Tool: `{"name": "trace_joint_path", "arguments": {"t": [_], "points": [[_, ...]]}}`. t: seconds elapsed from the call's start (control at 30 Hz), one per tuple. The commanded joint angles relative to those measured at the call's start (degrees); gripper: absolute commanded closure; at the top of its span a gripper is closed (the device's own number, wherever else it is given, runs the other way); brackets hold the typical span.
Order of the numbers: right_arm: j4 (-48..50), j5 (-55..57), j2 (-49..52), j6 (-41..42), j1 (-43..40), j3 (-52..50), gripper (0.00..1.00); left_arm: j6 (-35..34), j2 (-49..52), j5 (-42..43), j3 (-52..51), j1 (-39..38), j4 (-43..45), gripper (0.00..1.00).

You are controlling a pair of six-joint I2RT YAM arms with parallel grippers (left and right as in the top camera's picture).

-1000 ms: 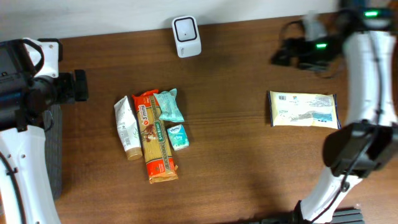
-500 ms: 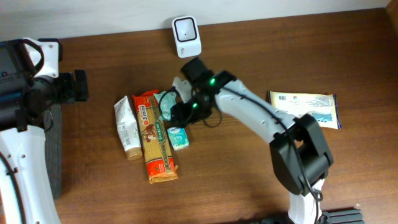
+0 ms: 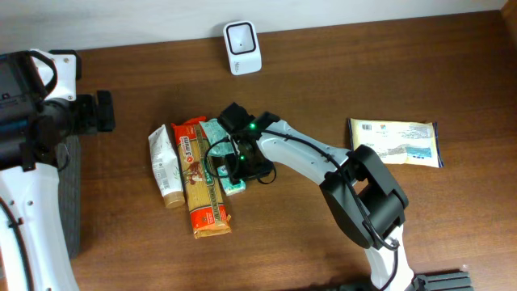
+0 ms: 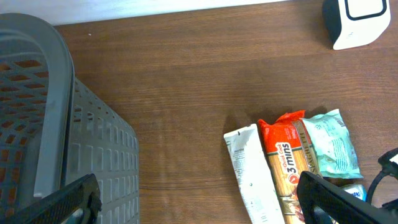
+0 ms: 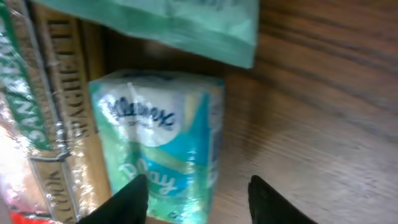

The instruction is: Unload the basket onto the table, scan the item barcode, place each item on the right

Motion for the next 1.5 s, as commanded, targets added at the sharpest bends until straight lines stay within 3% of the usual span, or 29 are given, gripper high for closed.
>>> {"name": "trace_joint_path", "arguments": {"t": [0.0,0.2,0.33,0.4,0.53,0.63,0.77,0.87,1.03,1.4,1.47], "points": [[-0.5,4.2,1.0,1.9,0.0,-0.5,0.6,0.7,-0.7,0.6,0.0,0.2,0.1,0.01],[-2.2,5.1,1.0,3.2,-2.1,-0.5,0.76,0.7,-0.7,0.6,0.0,0.2,0.1,0.01],[-2.6,6.9,1.0,3.6,-2.1,-0.4,0.77,0.7,-0.7,0.6,0.0,0.2,0.1,0.01],[-3.8,6.9,0.9,-1.2,-2.1,1.2,0.77,0.7,-0.7,0.6,0.0,0.2,0.1,0.01],[-9.5,10.8,0.9,-9.9,-0.9,9.7,0.76,0.7,-0.7,0.6,0.0,0.2,0.1,0.01],[-10.6,15.4,0.9,-13.1,3.1,14.6,0.62,0.7,-0.7,0.6,0.0,0.2,0.1,0.01],[-10.4,19.1,1.0,-13.3,8.0,13.0,0.61,0.7,-0.7,0.6,0.0,0.2,0.1,0.01],[-10.4,28.5,1.7,-13.2,12.2,10.8,0.56,0.7,-0.7,0.6,0.0,0.2,0.1,0.01],[-10.4,33.2,5.2,-13.3,13.1,9.5,0.54,0.7,-0.7,0.6,0.0,0.2,0.1,0.01],[-10.6,32.6,9.1,-15.7,13.2,9.7,0.79,0.7,-0.7,0.6,0.0,0.2,0.1,0.01],[-11.1,32.6,9.1,-15.7,13.2,10.7,0.88,0.7,-0.7,0.6,0.0,0.2,0.1,0.01]]}}
